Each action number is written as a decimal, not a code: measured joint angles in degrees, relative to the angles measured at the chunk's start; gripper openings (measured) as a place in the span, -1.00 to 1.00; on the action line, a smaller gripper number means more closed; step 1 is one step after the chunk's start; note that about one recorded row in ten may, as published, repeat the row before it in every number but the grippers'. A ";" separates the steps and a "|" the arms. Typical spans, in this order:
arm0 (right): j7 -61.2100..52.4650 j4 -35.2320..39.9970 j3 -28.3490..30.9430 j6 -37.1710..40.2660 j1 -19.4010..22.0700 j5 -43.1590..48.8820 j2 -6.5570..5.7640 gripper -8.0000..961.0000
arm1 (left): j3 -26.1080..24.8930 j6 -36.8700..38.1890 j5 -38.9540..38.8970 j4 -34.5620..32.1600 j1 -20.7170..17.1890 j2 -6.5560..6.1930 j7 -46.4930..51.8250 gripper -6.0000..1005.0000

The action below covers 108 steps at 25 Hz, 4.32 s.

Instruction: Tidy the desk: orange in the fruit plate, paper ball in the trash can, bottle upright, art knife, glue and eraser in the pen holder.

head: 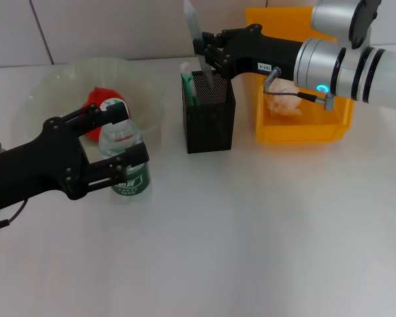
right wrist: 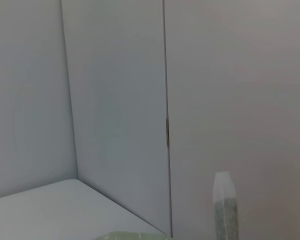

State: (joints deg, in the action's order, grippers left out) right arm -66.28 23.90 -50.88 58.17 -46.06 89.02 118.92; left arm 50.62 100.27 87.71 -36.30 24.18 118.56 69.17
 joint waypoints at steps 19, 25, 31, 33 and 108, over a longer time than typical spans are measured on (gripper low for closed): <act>0.22 1.36 0.36 0.00 0.83 -1.40 0.00 -0.26 | 0.00 -0.40 0.00 0.00 0.68 0.00 0.00 0.61; -3.47 8.09 0.33 8.43 5.60 -1.66 0.14 -0.26 | -0.18 -0.43 0.00 0.00 0.69 0.00 0.00 0.61; -10.31 17.65 0.35 17.36 12.22 -1.74 0.09 -0.23 | -0.40 -0.43 0.00 -0.39 0.69 -0.14 0.45 0.61; -11.55 19.87 0.34 19.82 13.98 -1.63 -0.01 -0.22 | -0.43 -0.43 0.00 -0.52 0.69 -0.17 0.54 0.61; -17.11 32.61 -12.40 36.90 17.57 8.25 0.67 0.37 | -3.52 1.15 7.32 -6.01 -1.68 -2.83 3.53 0.61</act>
State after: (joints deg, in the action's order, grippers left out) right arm -83.39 56.51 -63.28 95.07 -28.49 97.27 119.59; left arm 47.10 101.42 95.03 -42.30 22.50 115.73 72.70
